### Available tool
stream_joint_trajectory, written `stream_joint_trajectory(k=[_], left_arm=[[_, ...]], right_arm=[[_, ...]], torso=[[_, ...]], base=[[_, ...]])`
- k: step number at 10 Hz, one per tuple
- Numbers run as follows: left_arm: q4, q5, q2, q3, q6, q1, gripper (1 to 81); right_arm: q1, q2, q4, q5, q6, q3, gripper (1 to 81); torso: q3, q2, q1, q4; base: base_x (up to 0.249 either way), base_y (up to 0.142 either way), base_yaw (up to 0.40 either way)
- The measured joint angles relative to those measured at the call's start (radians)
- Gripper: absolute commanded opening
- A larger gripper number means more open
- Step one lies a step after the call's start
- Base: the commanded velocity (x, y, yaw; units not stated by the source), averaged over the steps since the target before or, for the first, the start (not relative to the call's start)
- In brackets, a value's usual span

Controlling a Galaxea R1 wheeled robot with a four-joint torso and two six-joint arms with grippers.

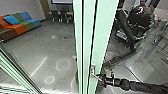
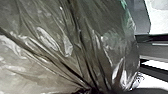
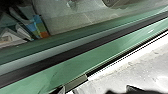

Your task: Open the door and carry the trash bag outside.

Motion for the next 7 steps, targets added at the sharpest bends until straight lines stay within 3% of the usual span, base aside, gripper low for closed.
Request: stream_joint_trajectory(k=[7], left_arm=[[0.0, 0.005, -0.004, 0.001, 0.0, 0.003, 1.0]], right_arm=[[-0.024, -0.007, -0.022, 0.003, -0.041, 0.007, 81.1]], torso=[[0.0, -0.002, -0.004, 0.0]], base=[[0.078, 0.0, 0.0]])
